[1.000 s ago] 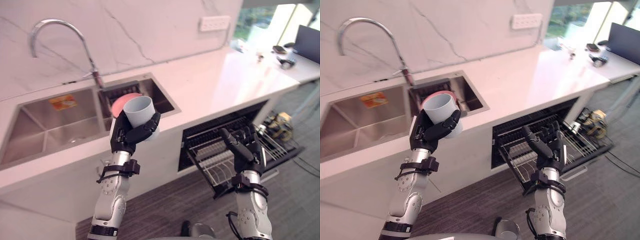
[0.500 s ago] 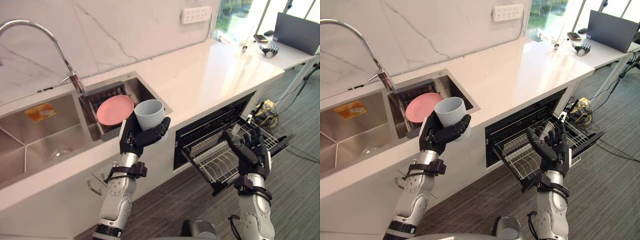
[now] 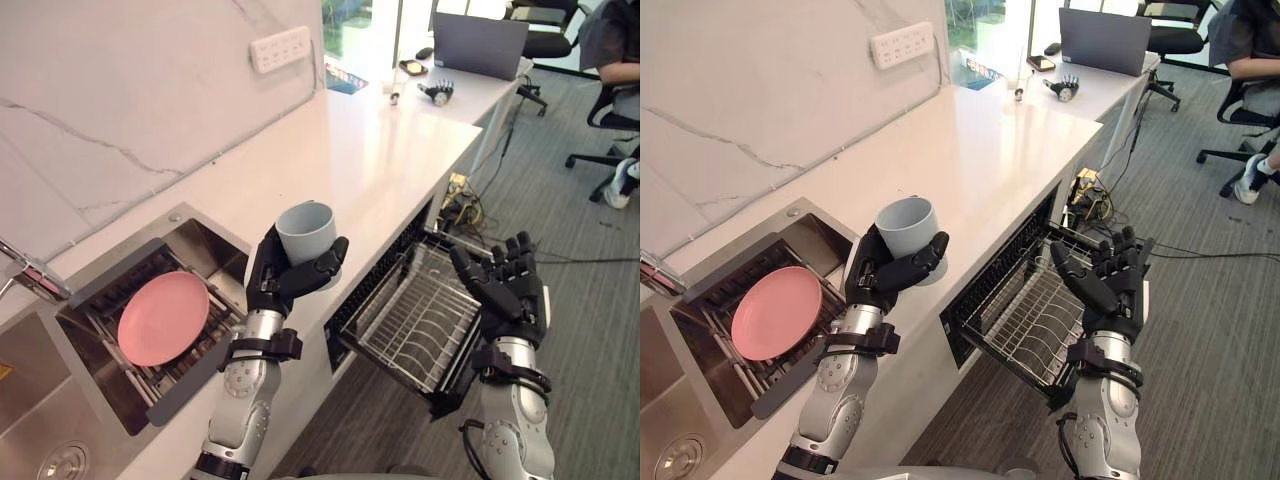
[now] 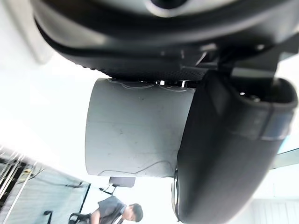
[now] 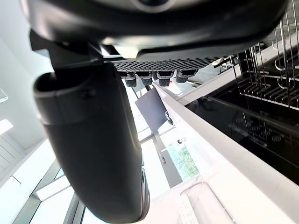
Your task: Walk over to the sink, pick up the cup, carry it to the dishwasher, place the cup inside the dishwasher, then close the dishwasher door
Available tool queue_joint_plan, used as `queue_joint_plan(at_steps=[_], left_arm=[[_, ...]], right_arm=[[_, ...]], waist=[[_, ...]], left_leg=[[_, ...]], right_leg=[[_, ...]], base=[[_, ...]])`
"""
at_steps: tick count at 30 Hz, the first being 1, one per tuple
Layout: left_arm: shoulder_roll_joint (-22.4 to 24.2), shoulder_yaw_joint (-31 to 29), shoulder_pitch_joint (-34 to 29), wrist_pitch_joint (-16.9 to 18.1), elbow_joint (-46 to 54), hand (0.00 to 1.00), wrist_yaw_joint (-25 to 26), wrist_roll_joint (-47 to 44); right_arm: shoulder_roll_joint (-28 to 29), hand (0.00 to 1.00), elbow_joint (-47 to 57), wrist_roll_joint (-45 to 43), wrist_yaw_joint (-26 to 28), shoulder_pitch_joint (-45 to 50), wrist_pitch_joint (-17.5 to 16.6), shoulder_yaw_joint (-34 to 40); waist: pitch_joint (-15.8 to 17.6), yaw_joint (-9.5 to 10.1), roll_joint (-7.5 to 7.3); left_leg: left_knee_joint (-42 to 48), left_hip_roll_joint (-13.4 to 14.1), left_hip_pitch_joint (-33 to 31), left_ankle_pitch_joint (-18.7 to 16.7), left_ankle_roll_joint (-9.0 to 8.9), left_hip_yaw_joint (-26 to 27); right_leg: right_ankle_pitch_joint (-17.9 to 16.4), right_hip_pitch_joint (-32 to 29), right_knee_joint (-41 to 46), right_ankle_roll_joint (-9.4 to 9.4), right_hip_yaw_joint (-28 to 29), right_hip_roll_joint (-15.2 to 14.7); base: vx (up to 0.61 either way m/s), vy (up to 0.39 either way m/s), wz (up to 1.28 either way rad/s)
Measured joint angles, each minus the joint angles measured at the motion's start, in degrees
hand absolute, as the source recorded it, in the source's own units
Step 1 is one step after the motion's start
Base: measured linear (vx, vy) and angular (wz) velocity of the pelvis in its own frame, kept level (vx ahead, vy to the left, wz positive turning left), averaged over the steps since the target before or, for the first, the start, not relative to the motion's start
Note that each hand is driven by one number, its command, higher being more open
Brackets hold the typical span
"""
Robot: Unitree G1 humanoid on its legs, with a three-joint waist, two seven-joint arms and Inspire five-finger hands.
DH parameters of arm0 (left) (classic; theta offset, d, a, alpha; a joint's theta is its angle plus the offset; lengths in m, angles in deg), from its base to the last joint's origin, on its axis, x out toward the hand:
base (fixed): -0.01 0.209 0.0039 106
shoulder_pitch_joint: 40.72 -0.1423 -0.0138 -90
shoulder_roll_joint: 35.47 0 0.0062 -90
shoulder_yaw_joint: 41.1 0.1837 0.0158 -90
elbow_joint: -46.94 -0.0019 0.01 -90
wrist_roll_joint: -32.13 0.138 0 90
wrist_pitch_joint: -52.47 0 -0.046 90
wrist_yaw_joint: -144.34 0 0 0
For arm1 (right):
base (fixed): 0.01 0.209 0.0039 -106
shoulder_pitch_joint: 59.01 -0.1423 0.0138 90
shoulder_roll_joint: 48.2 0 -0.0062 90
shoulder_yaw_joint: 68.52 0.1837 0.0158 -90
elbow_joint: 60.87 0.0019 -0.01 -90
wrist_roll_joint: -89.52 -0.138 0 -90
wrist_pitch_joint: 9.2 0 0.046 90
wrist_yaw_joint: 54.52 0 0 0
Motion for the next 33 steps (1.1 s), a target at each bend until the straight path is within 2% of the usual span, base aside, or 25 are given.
queue_joint_plan(at_steps=[6,9,13,15,16,17,18,19,20,23,26,27,28,30,31,33], left_arm=[[0.05,-0.65,0.01,0.0,0.93,0.0,0.79,0.0],[0.05,-0.66,0.04,0.08,0.93,0.0,0.69,0.04],[0.05,-0.98,0.75,0.86,0.91,0.0,0.58,1.91],[0.03,-2.07,1.13,2.49,0.93,0.0,0.79,4.86],[-0.11,-3.18,1.31,3.74,0.96,0.0,1.14,7.32],[-0.44,-4.48,1.85,4.65,1.04,0.0,2.3,10.87],[-1.1,-5.27,2.36,5.01,1.21,0.0,3.69,15.06],[-1.73,-5.52,2.67,5.21,1.25,0.0,4.46,16.97],[-2.94,-5.72,3.44,5.29,1.17,0.0,5.38,19.7],[-2.62,-3.63,5.77,6.14,1.16,0.0,5.56,24.52],[-3.36,-2.09,7.46,8.67,1.16,0.0,4.71,26.71],[-3.73,-2.14,7.98,9.73,1.17,0.0,4.6,27.02],[-3.93,-2.21,8.26,10.08,1.17,0.0,4.6,27.02],[-4.31,-2.43,8.7,10.24,1.27,0.0,4.86,27.01],[-4.65,-2.64,8.69,9.94,1.27,0.0,5.32,27.01],[-4.55,-2.84,8.66,8.8,1.21,0.0,5.91,27.0]], right_arm=[[0.7,1.0,0.99,-1.4,4.55,-0.04,0.95,-1.05],[0.8,1.0,1.68,-5.77,9.02,-0.04,1.85,-0.99],[0.66,1.0,2.1,-12.83,17.07,-0.51,5.21,-0.78],[0.47,1.0,2.08,-14.2,20.4,-1.78,7.37,-0.92],[0.46,1.0,2.08,-14.63,22.38,-2.84,8.73,-1.33],[0.38,1.0,2.11,-15.02,24.92,-4.16,10.09,-1.81],[0.19,1.0,2.11,-16.37,26.91,-5.28,11.44,-2.19],[0.19,1.0,2.11,-16.85,27.93,-5.85,12.24,-2.3],[-0.19,1.0,2.17,-17.29,29.51,-6.51,13.22,-2.42],[-3.84,1.0,2.21,-18.78,30.99,-6.35,14.75,-1.49],[-5.73,1.0,2.29,-18.73,31.87,-5.33,15.03,-1.34],[-5.76,1.0,2.71,-18.73,32.09,-5.18,15.28,-1.43],[-5.87,1.0,3.08,-18.72,32.09,-5.19,15.44,-1.42],[-6.49,1.0,4.61,-18.35,31.95,-5.38,15.78,-1.54],[-7.15,1.0,4.93,-18.34,31.87,-6.19,16.46,-1.9],[-7.95,1.0,4.93,-18.35,31.66,-7.16,17.57,-2.04]], waist=[[-0.34,-0.03,-0.62],[-0.56,-0.16,-0.99],[-0.84,-0.23,-1.7],[-0.85,0.33,-1.7],[-0.85,0.62,-1.71],[-0.82,0.94,-1.83],[-0.84,1.19,-1.93],[-0.83,1.25,-2.36],[-0.68,1.03,-3.05],[-0.63,0.17,-3.01],[-0.6,-0.17,-2.96],[-0.6,-0.14,-2.97],[-0.61,-0.02,-2.99],[-0.57,1.43,-3.23],[-0.56,1.89,-3.61],[-0.52,1.88,-3.66]], left_leg=[[-0.94,-0.08,0.2,0.2,0.31,0.72],[-1.0,-0.31,0.18,0.32,0.49,1.39],[-1.02,-0.21,0.48,0.37,0.62,3.19],[-1.02,0.44,0.71,0.22,0.74,5.94],[-0.91,1.08,0.72,0.01,0.74,7.91],[-0.69,1.67,0.76,-0.46,1.3,10.39],[-0.15,2.27,0.86,-0.77,1.06,12.47],[0.43,2.41,0.86,-1.0,0.75,13.39],[1.99,2.61,0.69,-1.81,0.16,13.76],[2.27,3.58,-0.37,-2.14,-0.01,11.35],[0.28,4.4,-0.47,-0.69,-0.03,6.94],[-0.69,4.75,-0.69,0.46,-0.72,5.34],[-1.34,4.9,-0.91,1.06,-0.93,4.72],[-3.07,5.0,-1.28,3.42,-2.2,4.1],[-3.19,4.8,-1.88,4.08,-2.37,4.01],[-3.14,4.72,-2.42,4.55,-2.96,3.72]], right_leg=[[0.56,0.03,-1.22,0.86,-1.08,-0.09],[0.57,0.1,-1.96,0.89,-1.05,-0.3],[1.26,-0.44,-2.55,1.33,-0.52,0.14],[3.04,-1.72,-3.21,1.26,-1.5,0.7],[4.51,-2.24,-4.48,0.81,-3.08,1.02],[3.68,-2.57,-5.37,-0.4,-8.14,-0.4],[3.53,-3.23,-3.58,-1.13,-14.35,-2.36],[4.31,-3.3,-2.71,-1.46,-16.24,-3.46],[6.04,-3.45,-1.32,0.22,-17.23,-4.33],[6.04,-3.7,0.86,0.18,-16.08,-3.75],[6.17,-3.76,2.8,0.2,-10.0,-2.5],[6.17,-3.71,2.64,0.21,-8.26,-1.88],[6.16,-3.7,2.31,0.22,-7.94,-1.61],[6.16,-2.59,-1.37,0.35,-9.4,-1.14],[6.26,-1.23,-5.07,0.5,-10.47,-1.03],[6.63,0.49,-9.28,0.65,-11.24,-0.61]], base=[[0.0,-0.001,-0.07],[-0.04,-0.003,-0.11],[-0.08,-0.009,-0.26],[-0.11,0.0,-0.68],[-0.13,0.003,-1.0],[-0.12,0.028,-1.21],[-0.07,0.048,-1.02],[-0.02,0.054,-0.72],[-0.01,-0.006,-0.24],[-0.02,-0.007,0.29],[0.0,0.046,0.68],[0.03,0.028,0.7],[0.03,-0.005,0.55],[0.02,-0.061,0.24],[0.0,-0.104,0.09],[-0.03,-0.115,0.1]])
